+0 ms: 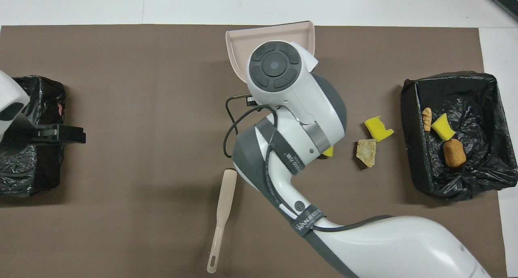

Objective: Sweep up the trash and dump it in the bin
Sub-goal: 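Lower the dustpan onto the table center and release with the right gripper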

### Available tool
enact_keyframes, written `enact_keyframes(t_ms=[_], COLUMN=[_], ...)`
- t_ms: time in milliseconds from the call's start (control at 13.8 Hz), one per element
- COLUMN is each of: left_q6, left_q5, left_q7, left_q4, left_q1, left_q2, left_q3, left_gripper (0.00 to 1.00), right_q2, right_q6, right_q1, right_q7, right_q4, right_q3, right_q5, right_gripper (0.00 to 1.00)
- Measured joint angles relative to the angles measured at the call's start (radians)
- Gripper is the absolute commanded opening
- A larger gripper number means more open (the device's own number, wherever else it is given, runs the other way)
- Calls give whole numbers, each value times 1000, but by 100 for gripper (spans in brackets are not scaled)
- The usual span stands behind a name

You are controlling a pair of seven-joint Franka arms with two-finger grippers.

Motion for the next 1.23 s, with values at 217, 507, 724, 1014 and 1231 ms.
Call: enact_keyframes(t_ms=[217,507,724,1014,1231], left_q6=[-8,-2,0,0,0], left_q5=[13,28,30,30,30], left_q7=[36,77,80,82,82], left_q4=[138,214,285,308,311], left_q1=[18,26,36,39,39], left_q2=[119,205,266,286,286], left_q3=[0,-1,-1,-2,-2], left_gripper=[100,100,100,100,100], right_q2=[96,166,207,212,207], right_q6=[2,16,23,23,23], right_q1=[34,37,55,59,51], right_q7=[82,115,150,154,155], right_q4=[72,110,116,128,139], right_q3=[7,61,93,94,92], right_q5=[13,31,35,37,38], right_gripper=[0,0,23,68,88])
